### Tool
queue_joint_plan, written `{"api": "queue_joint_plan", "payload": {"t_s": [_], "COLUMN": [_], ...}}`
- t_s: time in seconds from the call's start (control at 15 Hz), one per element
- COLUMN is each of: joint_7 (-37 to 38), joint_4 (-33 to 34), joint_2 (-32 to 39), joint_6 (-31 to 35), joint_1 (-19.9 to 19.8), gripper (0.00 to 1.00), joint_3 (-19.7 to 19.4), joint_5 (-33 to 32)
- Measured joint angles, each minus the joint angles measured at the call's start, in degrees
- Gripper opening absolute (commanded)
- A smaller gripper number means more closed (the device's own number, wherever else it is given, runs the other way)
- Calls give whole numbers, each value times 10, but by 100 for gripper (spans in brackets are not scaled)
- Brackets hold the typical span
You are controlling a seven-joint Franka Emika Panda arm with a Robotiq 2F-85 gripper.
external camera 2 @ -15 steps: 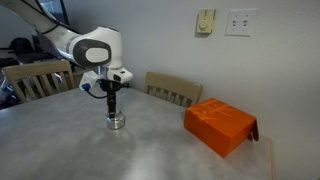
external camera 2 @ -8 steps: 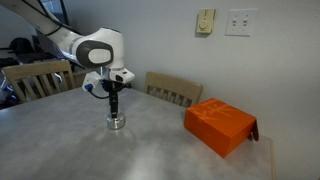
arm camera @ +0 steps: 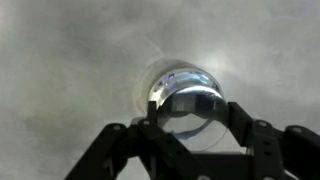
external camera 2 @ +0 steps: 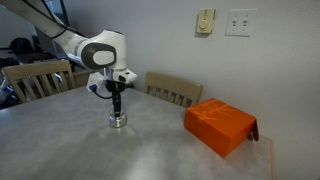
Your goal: Pick the lid and put it on the bottle
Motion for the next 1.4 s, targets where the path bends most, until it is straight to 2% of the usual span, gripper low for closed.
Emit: {"api": "queue_joint_plan", "payload": {"t_s": [0.27,0.33,0.4,0.53,0.93,1.4], "joint_7": [3,7,12,24,53,57], "joint_4": [6,7,8,7,-33,-142], "joint_2": [7,7,7,5,-51,-225], "joint_6": [-12,-15,-17,-19,-18,-14], "joint_1": [7,11,14,21,31,25], "gripper": [44,52,89,99,100,100], "joint_3": [-1,-3,-5,-10,-33,-43], "joint_5": [-10,-17,-25,-42,-79,-88]}}
